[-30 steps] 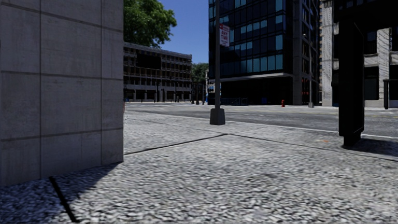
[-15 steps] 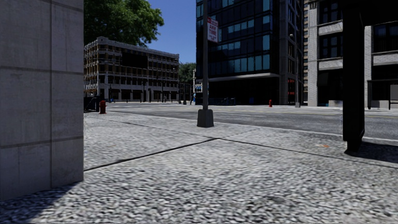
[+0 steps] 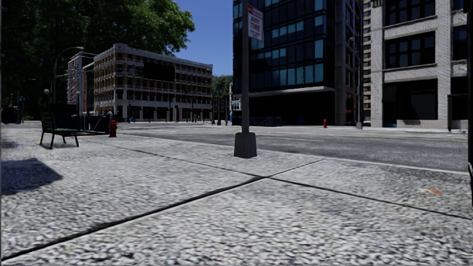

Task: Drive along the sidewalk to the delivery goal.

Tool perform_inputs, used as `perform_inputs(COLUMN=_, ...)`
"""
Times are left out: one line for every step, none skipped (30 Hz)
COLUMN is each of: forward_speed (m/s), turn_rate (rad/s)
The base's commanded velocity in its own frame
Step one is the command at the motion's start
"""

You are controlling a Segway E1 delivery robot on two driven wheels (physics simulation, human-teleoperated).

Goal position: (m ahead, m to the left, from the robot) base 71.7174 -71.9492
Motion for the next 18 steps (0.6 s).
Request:
perform_inputs(forward_speed=2.00, turn_rate=0.00)
perform_inputs(forward_speed=2.00, turn_rate=0.00)
perform_inputs(forward_speed=2.00, turn_rate=0.12)
perform_inputs(forward_speed=2.00, turn_rate=0.34)
perform_inputs(forward_speed=2.00, turn_rate=0.34)
perform_inputs(forward_speed=2.00, turn_rate=0.43)
perform_inputs(forward_speed=2.00, turn_rate=0.52)
perform_inputs(forward_speed=2.00, turn_rate=0.54)
perform_inputs(forward_speed=2.00, turn_rate=0.54)
perform_inputs(forward_speed=2.00, turn_rate=0.55)
perform_inputs(forward_speed=2.00, turn_rate=0.55)
perform_inputs(forward_speed=2.00, turn_rate=0.55)
perform_inputs(forward_speed=2.00, turn_rate=0.55)
perform_inputs(forward_speed=2.00, turn_rate=0.55)
perform_inputs(forward_speed=2.00, turn_rate=0.55)
perform_inputs(forward_speed=2.00, turn_rate=0.55)
perform_inputs(forward_speed=2.00, turn_rate=0.55)
perform_inputs(forward_speed=2.00, turn_rate=0.55)
